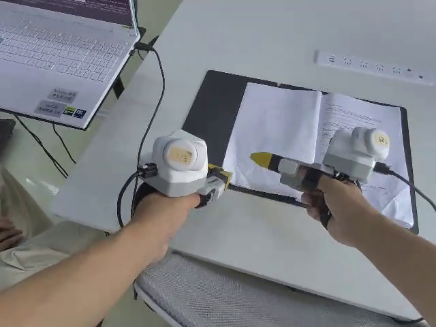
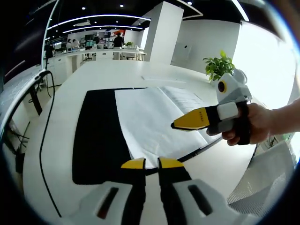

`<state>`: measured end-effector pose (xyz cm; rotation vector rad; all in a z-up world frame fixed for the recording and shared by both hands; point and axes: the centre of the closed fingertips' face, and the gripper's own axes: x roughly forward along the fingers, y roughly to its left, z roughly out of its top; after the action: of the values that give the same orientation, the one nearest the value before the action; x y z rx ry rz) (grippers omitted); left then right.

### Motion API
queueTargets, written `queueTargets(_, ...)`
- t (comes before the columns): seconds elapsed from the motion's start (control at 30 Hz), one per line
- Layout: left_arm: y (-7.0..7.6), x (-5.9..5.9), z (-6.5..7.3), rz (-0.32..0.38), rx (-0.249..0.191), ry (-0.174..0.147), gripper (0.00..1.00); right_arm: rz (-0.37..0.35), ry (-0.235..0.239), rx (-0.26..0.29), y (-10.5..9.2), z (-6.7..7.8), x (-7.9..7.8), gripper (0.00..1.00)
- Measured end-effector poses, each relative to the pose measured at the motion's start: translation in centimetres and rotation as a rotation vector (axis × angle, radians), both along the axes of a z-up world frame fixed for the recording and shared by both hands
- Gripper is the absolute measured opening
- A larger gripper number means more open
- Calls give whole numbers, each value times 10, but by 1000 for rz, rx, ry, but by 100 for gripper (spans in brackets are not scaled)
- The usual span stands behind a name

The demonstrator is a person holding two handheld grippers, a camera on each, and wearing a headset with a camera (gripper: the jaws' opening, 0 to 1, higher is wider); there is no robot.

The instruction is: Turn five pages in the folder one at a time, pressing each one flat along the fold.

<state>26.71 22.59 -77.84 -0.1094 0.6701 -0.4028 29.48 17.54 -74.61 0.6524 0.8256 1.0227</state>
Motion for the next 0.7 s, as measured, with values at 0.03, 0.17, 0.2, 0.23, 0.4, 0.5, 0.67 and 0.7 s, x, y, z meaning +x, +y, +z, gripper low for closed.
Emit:
queueTargets(0.03,-1,4,-5,3,4,3,7,-1,0,-2,-4,0,2,6)
queueTargets(0.17,-7,10,-14,12,10,20,7,-15,10,-4,-24,1,18,4)
queueTargets(0.2,-7,11,-16,13,14,22,6,-19,14,-5,-28,1,21,3)
queueTargets(0.23,-7,15,-19,23,8,21,6,-24,20,-7,-32,1,26,3)
queueTargets(0.4,-9,20,-24,53,5,27,4,-59,42,4,-50,6,42,0)
queueTargets(0.5,-10,19,-25,69,-1,35,3,-85,61,24,-54,9,50,0)
queueTargets(0.67,-10,16,-30,82,2,45,0,-135,97,51,-65,4,73,0)
queueTargets(0.7,-10,15,-30,84,3,47,0,-158,130,70,-66,3,79,0)
